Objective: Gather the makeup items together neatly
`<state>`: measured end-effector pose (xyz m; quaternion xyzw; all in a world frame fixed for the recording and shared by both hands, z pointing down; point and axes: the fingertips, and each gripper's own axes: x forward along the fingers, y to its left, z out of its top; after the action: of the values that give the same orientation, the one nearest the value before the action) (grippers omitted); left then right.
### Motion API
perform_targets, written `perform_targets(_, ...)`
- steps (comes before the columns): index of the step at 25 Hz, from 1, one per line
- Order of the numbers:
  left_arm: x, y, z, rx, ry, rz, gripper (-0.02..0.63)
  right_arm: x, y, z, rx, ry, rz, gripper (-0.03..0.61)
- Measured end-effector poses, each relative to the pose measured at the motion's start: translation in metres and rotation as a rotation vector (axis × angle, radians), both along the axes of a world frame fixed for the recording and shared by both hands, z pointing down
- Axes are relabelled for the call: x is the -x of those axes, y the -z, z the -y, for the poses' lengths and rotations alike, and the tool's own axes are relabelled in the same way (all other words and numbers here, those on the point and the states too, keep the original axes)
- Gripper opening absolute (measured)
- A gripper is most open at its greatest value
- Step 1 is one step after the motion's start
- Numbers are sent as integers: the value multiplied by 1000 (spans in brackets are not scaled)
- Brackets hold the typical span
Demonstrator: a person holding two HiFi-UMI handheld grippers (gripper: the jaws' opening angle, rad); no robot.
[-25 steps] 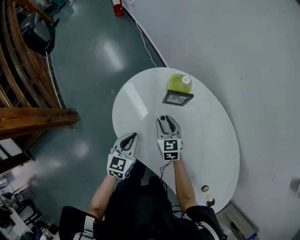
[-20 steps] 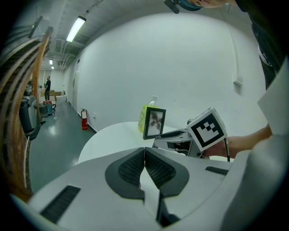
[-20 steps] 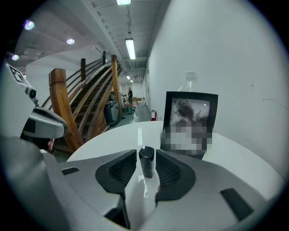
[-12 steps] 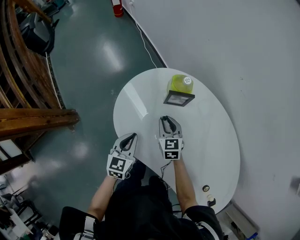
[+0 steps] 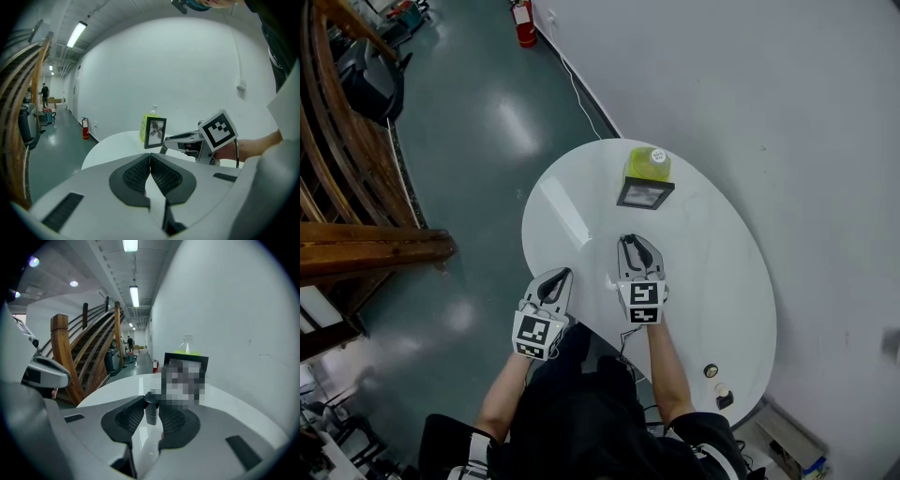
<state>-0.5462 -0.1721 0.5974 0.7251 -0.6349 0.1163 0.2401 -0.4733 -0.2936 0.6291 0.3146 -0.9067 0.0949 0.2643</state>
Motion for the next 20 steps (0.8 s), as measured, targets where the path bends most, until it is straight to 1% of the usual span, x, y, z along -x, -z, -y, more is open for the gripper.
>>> perform_targets(4, -20, 11, -2, -26, -35, 4, 20, -24, 19, -7, -26, -35, 11, 114)
perform_targets(8, -46, 26, -6, -53, -86, 11, 20, -57, 37, -17, -47, -86, 19, 114)
perform_targets(14, -88, 46, -12, -92, -160, 20, 20, -113, 64, -36, -79, -170, 34, 114)
perform_targets(20, -138, 68, -16, -121, -240, 33, 20, -179, 83, -56, -108, -266, 37, 114)
